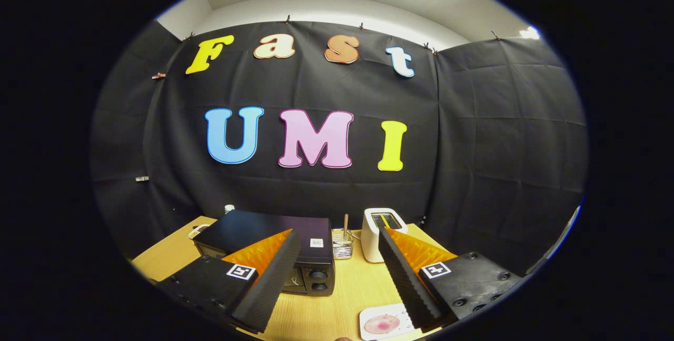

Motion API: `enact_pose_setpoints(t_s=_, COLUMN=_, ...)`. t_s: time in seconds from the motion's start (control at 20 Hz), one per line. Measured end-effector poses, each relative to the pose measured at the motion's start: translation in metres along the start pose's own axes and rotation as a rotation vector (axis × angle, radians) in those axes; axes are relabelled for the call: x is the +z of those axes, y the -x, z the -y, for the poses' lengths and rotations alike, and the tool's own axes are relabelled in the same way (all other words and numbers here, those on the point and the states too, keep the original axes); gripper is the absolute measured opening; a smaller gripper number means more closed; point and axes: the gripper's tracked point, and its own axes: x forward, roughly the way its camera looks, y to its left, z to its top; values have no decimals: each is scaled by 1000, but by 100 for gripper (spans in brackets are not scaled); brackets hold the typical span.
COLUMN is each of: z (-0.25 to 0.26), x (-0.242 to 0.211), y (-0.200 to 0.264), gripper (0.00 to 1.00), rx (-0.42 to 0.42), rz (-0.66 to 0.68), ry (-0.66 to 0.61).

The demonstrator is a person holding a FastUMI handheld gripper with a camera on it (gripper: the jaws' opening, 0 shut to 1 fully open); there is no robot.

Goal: Open the toaster oven, put the food inside, and close the toaster oven door.

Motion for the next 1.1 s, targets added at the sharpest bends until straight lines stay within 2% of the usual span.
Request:
enact_pose_setpoints(t_s=0.45, z=-32, x=-25, y=-14, gripper=98, rx=36, rz=-79, ry=-19)
enact_pose_setpoints(t_s=0.6, z=-54, x=-42, y=-25, gripper=98, rx=60, rz=-132, ry=-47)
enact_pose_setpoints(t_s=1.1, z=-148, x=-89, y=-58, gripper=98, rx=139, rz=-244, ry=-28)
